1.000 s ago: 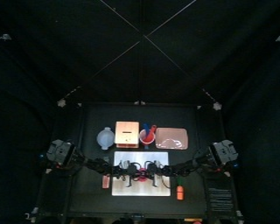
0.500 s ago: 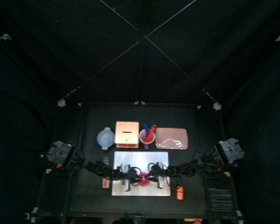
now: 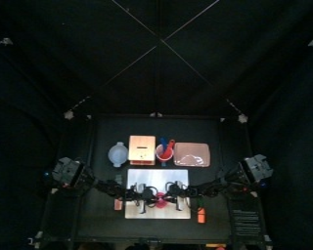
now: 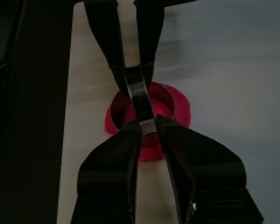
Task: Get the cutter from the drawer then cut the dough then place the extra dough in the bowl
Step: Cut the dough
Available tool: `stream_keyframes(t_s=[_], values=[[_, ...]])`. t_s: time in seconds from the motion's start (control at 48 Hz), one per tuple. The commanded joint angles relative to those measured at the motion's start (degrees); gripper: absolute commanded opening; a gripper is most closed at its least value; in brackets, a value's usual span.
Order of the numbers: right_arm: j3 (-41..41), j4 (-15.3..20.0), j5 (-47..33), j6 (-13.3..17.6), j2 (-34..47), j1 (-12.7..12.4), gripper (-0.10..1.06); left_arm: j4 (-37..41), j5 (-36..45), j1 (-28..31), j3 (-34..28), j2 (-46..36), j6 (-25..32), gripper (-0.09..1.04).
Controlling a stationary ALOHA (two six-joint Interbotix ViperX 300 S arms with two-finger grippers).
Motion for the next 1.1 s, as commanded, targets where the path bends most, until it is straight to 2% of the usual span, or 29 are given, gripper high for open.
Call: stream_keyframes(t_s=[0.021,0.25,0.458,0.729,1.104], values=[[-0.26,0.18,0.53,0.18,0.35,0.0,0.61,0.09,4.48,0.0,1.67,0.7,-0.35,0.39],[-0.35,0.35,0.53,0.18,1.93,0.0,0.61,2.72,2.46,3.16,1.23,-1.23,-0.09,0.39],[-0.79,1.32,0.53,0.26,4.31,0.53,0.61,6.24,2.81,3.34,0.44,-1.76,-0.09,0.39],[-1.32,1.05,0.62,0.18,5.19,0.35,0.52,6.42,2.99,3.43,0.62,-1.49,-0.18,0.39],[-1.93,-0.26,1.14,-0.09,4.75,-0.53,0.51,6.59,0.09,3.78,0.88,-1.41,-0.09,0.39]])
